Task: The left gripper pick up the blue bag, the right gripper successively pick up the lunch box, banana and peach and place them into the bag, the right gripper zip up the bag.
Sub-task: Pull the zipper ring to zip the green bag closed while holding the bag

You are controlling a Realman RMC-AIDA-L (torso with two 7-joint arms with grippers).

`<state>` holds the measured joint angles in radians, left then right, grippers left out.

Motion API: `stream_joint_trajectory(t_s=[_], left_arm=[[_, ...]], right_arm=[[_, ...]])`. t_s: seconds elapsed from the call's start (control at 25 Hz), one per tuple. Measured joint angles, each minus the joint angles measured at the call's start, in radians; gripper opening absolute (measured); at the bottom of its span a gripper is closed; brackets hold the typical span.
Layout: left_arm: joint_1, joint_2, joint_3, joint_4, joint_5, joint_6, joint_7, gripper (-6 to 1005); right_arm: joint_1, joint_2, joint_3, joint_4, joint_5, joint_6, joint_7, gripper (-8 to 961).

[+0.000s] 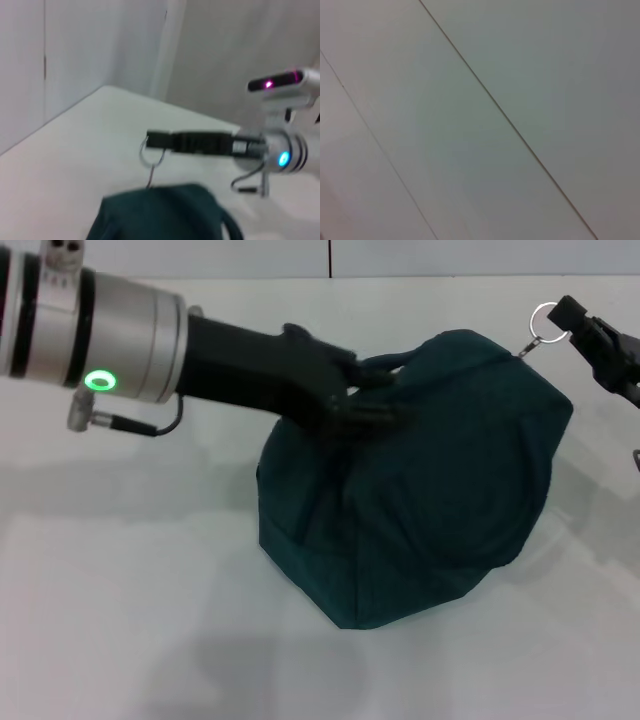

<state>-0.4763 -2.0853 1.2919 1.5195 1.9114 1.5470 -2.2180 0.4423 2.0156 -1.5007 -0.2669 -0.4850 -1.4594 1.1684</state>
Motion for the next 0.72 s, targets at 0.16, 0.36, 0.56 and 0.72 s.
stream_joint_trajectory(t_s=[0.16, 0.36, 0.56, 0.72], left_arm=[[-0.061, -0.002, 0.014, -0.02, 0.021, -0.003, -0.093, 302], [-0.139, -0.004, 0.064, -0.041, 0.111, -0.05, -0.175, 622], [-0.167, -0.004, 0.11, -0.043, 0.201, -0.085, -0.227, 847], [-0.168, -0.004, 0.114, -0.038, 0.215, -0.085, -0.25, 844]], right_arm=[[0.006, 0.001, -0.002, 0.007, 0.0, -0.001, 0.0, 27], [0.007, 0.002, -0.004, 0.008, -0.002, -0.001, 0.0, 28], [0.007, 0.002, -0.005, 0.008, -0.004, -0.001, 0.001, 28], [0.002, 0.003, -0.006, 0.008, -0.004, -0.001, 0.001, 29]])
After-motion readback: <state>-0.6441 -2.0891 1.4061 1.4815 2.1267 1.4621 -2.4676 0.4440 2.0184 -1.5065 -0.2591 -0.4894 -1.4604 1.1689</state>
